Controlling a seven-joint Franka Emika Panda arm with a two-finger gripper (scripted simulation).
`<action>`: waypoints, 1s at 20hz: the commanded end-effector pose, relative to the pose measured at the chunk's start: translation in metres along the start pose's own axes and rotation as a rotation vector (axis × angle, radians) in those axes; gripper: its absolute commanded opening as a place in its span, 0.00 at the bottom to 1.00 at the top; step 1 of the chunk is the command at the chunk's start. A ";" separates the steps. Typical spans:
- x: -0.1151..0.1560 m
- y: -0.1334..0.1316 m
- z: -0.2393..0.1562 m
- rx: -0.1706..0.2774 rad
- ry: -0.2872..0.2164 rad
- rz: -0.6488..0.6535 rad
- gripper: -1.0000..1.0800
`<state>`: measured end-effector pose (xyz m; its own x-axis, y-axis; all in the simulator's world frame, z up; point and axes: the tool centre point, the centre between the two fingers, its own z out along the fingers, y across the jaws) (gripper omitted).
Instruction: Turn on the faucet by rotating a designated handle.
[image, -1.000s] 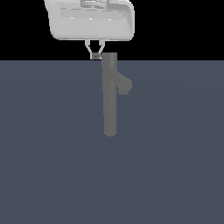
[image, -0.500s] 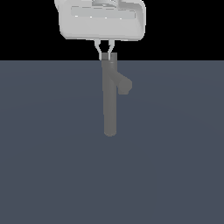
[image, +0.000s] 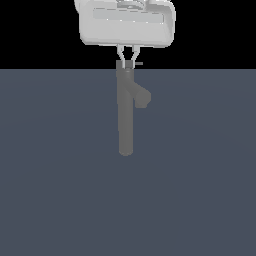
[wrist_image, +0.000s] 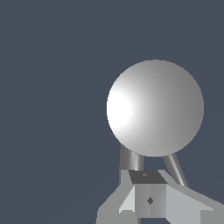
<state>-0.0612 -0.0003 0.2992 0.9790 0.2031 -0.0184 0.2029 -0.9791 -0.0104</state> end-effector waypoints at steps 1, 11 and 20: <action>0.008 0.041 -0.002 -0.010 0.020 0.048 0.00; 0.025 0.034 -0.001 -0.004 0.007 0.026 0.00; 0.050 0.058 -0.003 -0.009 0.017 0.049 0.00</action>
<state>-0.0176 -0.0490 0.2990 0.9880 0.1517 -0.0282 0.1515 -0.9884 -0.0065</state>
